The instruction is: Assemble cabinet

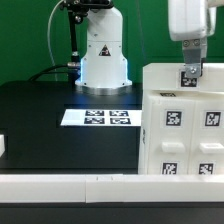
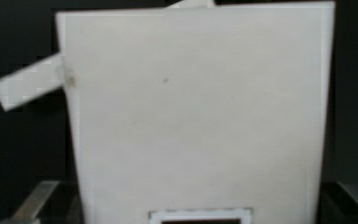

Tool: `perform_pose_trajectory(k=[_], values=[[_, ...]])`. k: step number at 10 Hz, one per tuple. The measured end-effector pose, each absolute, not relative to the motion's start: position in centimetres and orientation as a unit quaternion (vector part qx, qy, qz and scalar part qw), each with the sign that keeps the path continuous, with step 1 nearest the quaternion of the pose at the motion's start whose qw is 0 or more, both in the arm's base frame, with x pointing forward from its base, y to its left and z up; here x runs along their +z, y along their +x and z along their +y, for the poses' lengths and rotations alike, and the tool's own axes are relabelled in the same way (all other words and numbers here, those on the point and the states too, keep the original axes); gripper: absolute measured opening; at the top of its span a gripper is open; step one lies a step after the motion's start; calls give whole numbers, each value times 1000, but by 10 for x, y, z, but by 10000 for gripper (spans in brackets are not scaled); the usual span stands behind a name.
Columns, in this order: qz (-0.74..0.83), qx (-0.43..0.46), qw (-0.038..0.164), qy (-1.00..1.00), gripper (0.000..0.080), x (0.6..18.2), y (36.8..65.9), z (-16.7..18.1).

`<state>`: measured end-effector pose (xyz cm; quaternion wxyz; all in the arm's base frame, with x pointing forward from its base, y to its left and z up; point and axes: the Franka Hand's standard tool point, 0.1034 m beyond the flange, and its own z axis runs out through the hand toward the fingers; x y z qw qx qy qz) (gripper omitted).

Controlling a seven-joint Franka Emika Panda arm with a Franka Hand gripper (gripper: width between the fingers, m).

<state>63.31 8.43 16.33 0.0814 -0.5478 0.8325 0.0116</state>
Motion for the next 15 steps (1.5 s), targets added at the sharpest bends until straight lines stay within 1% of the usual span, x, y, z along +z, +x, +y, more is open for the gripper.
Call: perform_pose_trajectory(k=[2, 3, 4, 5, 6, 7, 8, 10, 11, 13, 14, 15], values=[[826, 11, 81, -557, 561, 163, 633, 84], [814, 9, 81, -575, 752, 163, 633, 84], [797, 11, 79, -599, 752, 165, 632, 82], [778, 6, 86, -623, 789, 174, 635, 81], [732, 1, 94, -675, 797, 188, 638, 81], [676, -9, 99, -730, 797, 195, 641, 82], [617, -18, 102, -780, 796, 199, 643, 86], [552, -26, 98, -828, 796, 197, 642, 84], [508, -32, 95, -855, 796, 196, 642, 84], [298, -55, 82, -950, 796, 197, 647, 84], [218, -51, 75, -972, 796, 196, 645, 90], [160, -43, 63, -984, 796, 195, 640, 93]])
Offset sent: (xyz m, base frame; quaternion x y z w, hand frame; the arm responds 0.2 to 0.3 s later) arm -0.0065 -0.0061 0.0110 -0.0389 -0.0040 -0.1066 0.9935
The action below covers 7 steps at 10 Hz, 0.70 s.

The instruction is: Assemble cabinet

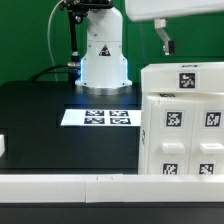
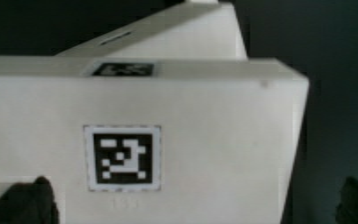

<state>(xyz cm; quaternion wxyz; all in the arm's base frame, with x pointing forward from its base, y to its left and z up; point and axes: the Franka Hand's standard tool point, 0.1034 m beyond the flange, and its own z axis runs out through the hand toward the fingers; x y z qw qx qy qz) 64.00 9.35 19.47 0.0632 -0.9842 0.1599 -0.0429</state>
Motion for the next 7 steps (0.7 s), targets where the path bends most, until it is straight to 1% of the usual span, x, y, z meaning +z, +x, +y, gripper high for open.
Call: perform_pose_trajectory(k=[3, 4, 6, 7], values=[[75, -53, 56, -994, 796, 195, 642, 87], [15, -55, 47, -997, 796, 195, 642, 85], [-183, -46, 14, -982, 795, 191, 638, 95], [-232, -47, 8, -972, 795, 193, 638, 101]])
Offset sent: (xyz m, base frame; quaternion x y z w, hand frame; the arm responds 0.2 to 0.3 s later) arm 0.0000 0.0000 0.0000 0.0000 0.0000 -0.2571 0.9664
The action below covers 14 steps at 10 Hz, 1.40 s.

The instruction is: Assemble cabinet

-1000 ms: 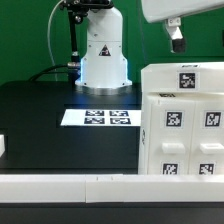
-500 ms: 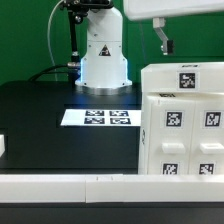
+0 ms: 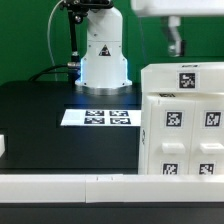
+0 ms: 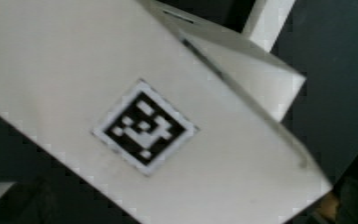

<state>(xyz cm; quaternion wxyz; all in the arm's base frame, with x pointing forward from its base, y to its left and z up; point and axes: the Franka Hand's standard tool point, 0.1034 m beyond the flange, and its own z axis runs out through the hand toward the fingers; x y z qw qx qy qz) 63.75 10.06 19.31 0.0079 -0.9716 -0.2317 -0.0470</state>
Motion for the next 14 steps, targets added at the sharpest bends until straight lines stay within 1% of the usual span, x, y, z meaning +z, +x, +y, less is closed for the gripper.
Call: perform_pose_trajectory(k=[4, 6, 7, 10, 11, 12, 13, 14], values=[[-355, -42, -10, -934, 795, 191, 638, 90], [-407, -30, -15, -913, 795, 179, 637, 75], [-428, -25, -19, -903, 795, 175, 636, 75], [-413, -17, -21, -910, 795, 161, 633, 80], [-401, -17, -21, -916, 795, 160, 633, 80], [-394, -18, -21, -919, 756, 160, 633, 79], [-384, -18, -21, -923, 756, 160, 633, 78], [-348, -19, -20, -937, 607, 160, 633, 78]])
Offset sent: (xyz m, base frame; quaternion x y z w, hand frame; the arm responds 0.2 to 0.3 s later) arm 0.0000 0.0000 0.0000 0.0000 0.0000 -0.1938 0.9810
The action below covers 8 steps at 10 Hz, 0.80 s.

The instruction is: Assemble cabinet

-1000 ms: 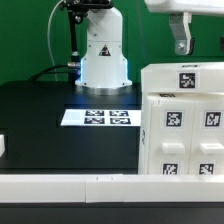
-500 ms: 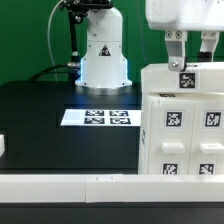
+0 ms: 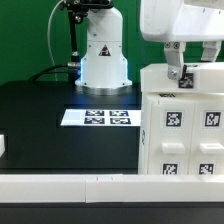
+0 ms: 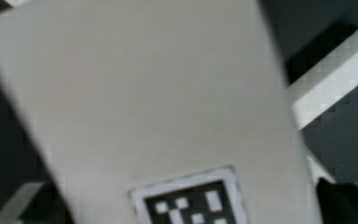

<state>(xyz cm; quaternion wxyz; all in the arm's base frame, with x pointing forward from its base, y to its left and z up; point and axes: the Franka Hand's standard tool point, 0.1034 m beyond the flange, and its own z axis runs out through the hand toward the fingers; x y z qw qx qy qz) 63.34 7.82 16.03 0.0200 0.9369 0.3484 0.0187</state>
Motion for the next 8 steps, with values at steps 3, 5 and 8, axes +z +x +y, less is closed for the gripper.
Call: perform_pose_trajectory(k=[3, 5, 8], values=[[231, 21, 17, 972, 551, 160, 633, 78], [104, 38, 18, 994, 552, 160, 636, 78], [-182, 51, 5, 982, 553, 158, 633, 77]])
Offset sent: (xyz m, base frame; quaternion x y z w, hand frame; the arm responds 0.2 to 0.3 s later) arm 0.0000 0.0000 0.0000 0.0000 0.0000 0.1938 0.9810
